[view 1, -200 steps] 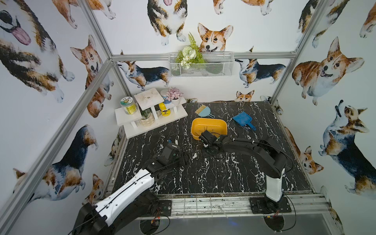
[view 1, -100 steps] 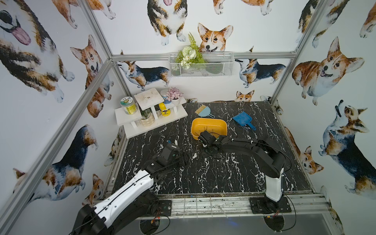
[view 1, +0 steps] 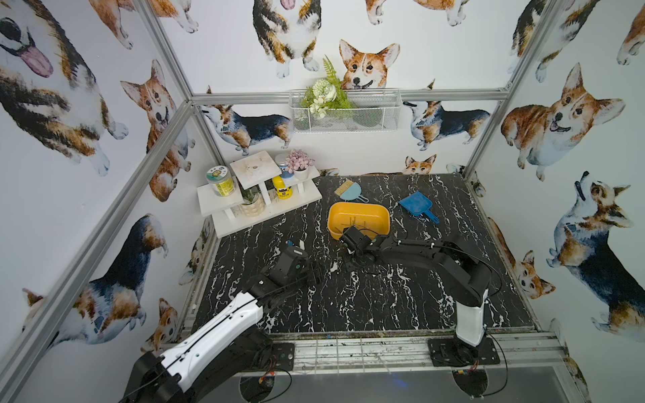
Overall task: Put the nails on the desktop into the storage box
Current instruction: Pick up the nail from the center of the board.
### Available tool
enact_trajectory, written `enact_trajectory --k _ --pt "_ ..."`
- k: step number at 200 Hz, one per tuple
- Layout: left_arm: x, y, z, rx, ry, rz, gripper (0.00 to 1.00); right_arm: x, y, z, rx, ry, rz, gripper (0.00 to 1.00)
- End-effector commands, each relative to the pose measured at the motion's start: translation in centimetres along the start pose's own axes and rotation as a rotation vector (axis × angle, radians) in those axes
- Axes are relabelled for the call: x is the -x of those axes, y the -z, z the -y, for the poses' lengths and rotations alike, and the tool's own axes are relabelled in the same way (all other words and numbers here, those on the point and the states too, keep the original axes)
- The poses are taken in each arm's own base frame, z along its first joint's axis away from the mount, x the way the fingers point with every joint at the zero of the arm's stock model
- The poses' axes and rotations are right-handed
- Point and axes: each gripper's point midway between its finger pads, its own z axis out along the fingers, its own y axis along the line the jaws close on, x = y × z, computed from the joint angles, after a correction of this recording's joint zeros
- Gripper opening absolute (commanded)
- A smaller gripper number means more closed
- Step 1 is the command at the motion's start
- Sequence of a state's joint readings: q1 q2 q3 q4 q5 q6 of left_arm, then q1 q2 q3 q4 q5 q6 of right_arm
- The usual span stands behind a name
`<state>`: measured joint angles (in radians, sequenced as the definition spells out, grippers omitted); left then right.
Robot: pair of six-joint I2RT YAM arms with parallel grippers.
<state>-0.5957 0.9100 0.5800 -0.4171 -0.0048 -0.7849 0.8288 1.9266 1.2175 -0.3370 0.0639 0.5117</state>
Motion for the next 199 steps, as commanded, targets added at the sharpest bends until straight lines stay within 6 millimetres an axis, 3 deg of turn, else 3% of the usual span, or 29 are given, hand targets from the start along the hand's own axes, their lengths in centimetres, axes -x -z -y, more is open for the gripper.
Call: enact_trajectory --k 1,84,130,176,199 --pt "0.1 0.1 -0.1 0.004 0.006 0.010 0.73 -1.9 0.0 1.2 -0.047 0.001 -0.067 0.24" --pt "0.1 0.4 -0.2 0.000 0.010 0.017 0.73 -2.5 0.1 1.8 -0.072 0.008 -0.077 0.27" --pt "0.1 0.5 -0.2 0.000 0.012 0.020 0.73 -2.8 0.0 1.4 -0.057 0.013 -0.089 0.18" --pt "0.1 0.5 -0.2 0.000 0.015 0.022 0.73 -3.3 -0.1 1.0 -0.050 0.018 -0.096 0.17" --pt "0.1 0.5 -0.3 0.001 0.015 0.023 0.73 -3.6 -0.2 0.8 -0.045 0.018 -0.102 0.11"
